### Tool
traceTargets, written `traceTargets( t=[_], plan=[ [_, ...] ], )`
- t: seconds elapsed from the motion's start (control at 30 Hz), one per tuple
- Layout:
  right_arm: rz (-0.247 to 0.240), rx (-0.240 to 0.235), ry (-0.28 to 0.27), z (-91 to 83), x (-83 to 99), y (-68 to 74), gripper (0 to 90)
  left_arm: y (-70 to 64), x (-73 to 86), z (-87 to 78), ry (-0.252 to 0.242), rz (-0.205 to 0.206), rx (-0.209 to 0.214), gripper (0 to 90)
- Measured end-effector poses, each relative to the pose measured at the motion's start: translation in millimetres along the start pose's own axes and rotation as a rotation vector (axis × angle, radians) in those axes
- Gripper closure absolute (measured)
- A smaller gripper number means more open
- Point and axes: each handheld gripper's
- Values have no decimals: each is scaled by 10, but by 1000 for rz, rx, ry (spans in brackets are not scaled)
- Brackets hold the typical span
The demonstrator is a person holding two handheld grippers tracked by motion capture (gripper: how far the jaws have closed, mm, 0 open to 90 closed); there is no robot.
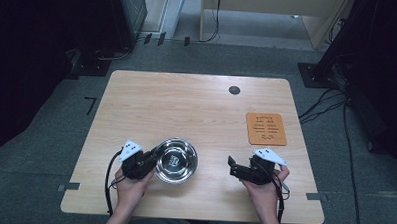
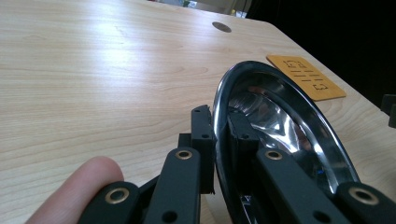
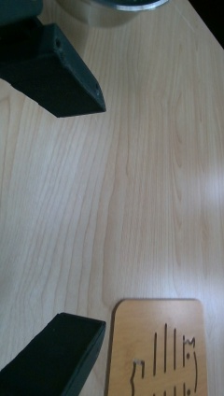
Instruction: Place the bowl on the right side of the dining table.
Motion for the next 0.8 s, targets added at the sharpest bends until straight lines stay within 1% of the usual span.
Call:
traceTargets(
  t=[0.07, 0.17, 0.2, 0.23, 0.27, 0.3, 0.33, 0.47, 0.5, 0.6, 0.63, 0.7, 0.8],
  plan=[
    [-6, -16, 0, -3, 6, 75, 0, -25, 8, 7, -7, 6, 6, 841],
    [-7, -30, 4, -1, 13, 117, 0, -61, 17, 16, -17, 9, 9, 841],
    [-4, -43, 9, 2, 21, 158, 7, -73, 21, 19, -21, 12, 9, 841],
    [-4, -43, 9, 2, 21, 158, 7, -87, 26, 23, -24, 15, 8, 841],
    [-6, -44, 10, 0, 26, 178, 39, -102, 31, 27, -27, 18, 5, 841],
    [-3, -26, 13, -2, 26, 221, 78, -114, 35, 29, -31, 20, 4, 841],
    [-3, -26, 13, -2, 26, 221, 78, -125, 39, 32, -35, 21, 4, 841],
    [-8, -53, 7, -25, 28, 321, 89, -165, 62, 47, -39, 21, 4, 841],
    [-8, -53, 7, -25, 28, 321, 89, -175, 71, 54, -38, 21, 8, 841],
    [-9, -71, 6, -31, 40, 391, 135, -222, 100, 75, -36, 30, 13, 841],
    [-9, -71, 6, -31, 40, 391, 135, -237, 108, 81, -37, 34, 15, 841],
    [-4, -89, 4, -37, 51, 429, 151, -262, 120, 90, -37, 41, 18, 841],
    [3, -97, 3, -43, 53, 449, 169, -289, 134, 102, -41, 43, 17, 841]
  ],
)
Point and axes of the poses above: each handheld gripper's, and its own axes: z roughly forward along the jaws, x roughly out of its underside, y roughly to its left, and after that the axes turned 11 degrees about -y, right-handed
